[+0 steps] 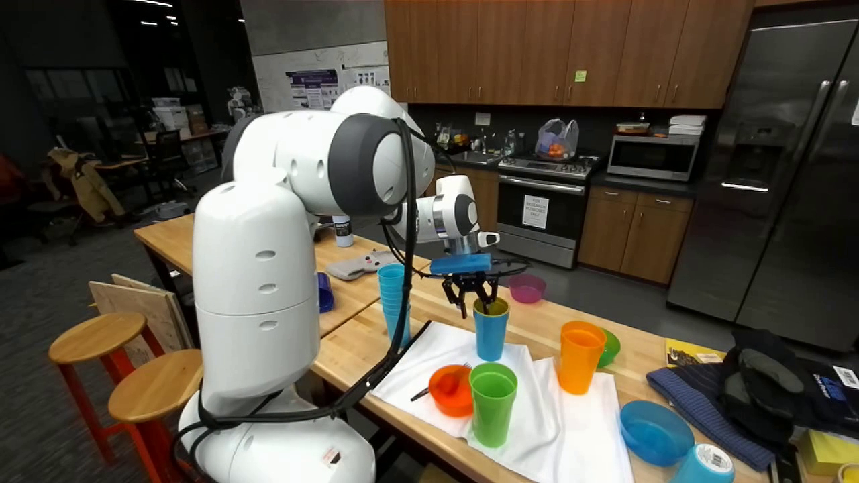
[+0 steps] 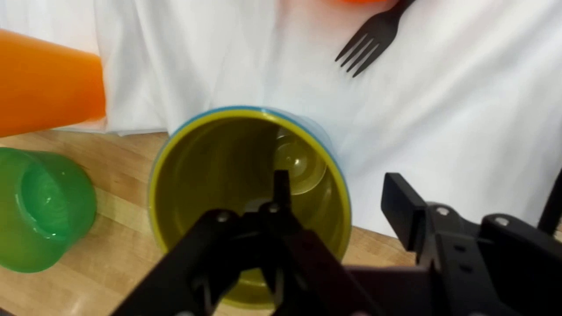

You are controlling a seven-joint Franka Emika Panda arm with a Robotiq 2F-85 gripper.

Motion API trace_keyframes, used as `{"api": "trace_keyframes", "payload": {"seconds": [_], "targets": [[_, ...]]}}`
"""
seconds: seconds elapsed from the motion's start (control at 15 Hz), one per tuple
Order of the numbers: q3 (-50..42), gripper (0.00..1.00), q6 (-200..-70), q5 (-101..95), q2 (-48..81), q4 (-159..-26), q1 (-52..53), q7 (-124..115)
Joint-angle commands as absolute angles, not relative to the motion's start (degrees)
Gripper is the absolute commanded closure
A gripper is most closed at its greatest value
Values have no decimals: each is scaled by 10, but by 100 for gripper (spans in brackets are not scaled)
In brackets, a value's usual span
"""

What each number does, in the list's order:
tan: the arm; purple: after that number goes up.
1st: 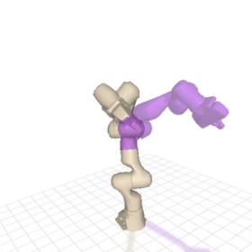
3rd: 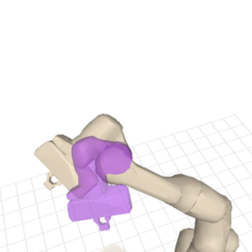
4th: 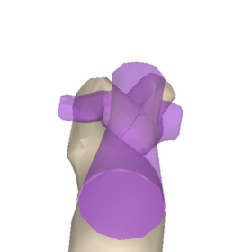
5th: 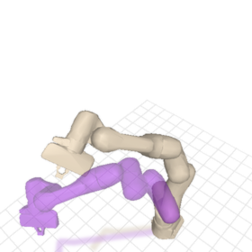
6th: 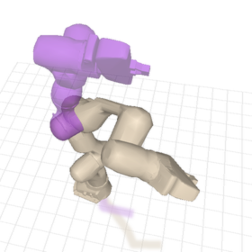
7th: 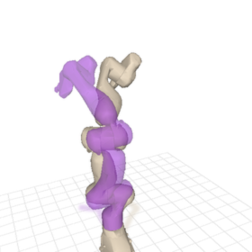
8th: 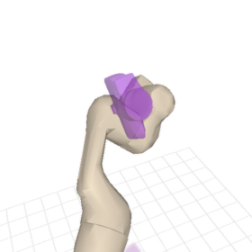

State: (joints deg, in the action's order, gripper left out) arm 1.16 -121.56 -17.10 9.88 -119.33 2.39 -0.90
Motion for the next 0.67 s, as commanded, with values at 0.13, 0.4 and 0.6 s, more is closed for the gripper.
{"api": "trace_keyframes", "payload": {"seconds": [0.13,0.4,0.6], "targets": [[2,1,-1180,-242,41,-1215,25,-42],[4,0,-1162,-265,3,-1229,23,-35],[3,0,-1163,-255,-31,-1244,16,-34]]}}
